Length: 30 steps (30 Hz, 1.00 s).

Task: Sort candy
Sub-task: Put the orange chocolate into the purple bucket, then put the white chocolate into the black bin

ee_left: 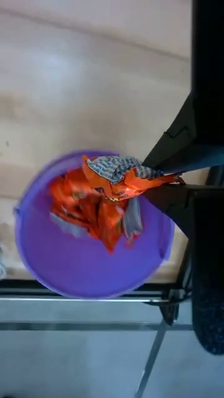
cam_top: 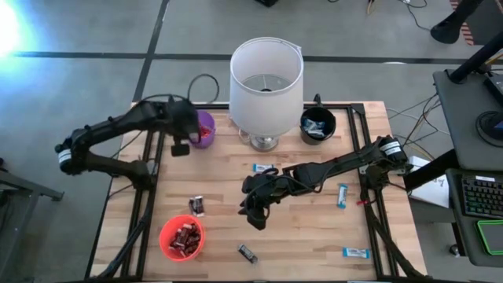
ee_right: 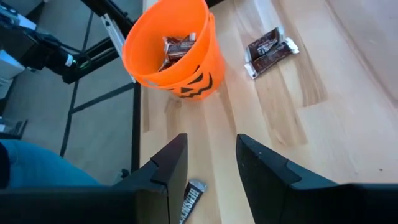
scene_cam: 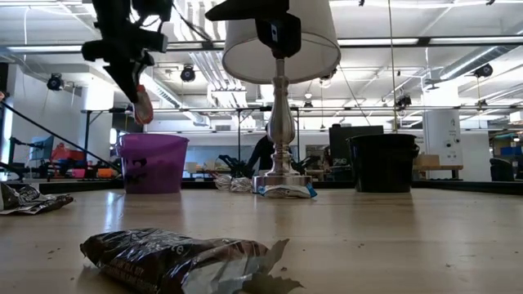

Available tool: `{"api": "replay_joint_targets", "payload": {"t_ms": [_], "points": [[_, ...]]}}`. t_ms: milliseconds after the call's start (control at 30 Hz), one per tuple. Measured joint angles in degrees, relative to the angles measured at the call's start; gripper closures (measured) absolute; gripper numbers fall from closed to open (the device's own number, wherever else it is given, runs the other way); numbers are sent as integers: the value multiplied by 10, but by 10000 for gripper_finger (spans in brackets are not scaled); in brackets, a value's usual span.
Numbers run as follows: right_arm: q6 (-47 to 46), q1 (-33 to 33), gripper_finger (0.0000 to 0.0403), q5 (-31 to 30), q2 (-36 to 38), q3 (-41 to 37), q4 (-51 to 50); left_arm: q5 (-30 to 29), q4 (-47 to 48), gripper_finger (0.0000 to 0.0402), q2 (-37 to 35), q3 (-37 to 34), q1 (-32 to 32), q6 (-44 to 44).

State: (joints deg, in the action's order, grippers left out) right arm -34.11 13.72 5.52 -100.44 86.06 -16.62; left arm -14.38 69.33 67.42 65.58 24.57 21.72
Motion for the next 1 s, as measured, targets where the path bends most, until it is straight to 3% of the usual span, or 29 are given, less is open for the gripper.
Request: {"api": "replay_joint_targets", "payload": {"t_ms": [233,500,1000], "points": [[0,-1,274,-11,0,0,-3,34,-32,394,13,0,95,70],[-13,-5,272,-12,0,0,-12,34,-34,385,27,0,110,96],[-15,-13,257,-12,0,0,-55,35,-19,279,29,0,110,74]]}}
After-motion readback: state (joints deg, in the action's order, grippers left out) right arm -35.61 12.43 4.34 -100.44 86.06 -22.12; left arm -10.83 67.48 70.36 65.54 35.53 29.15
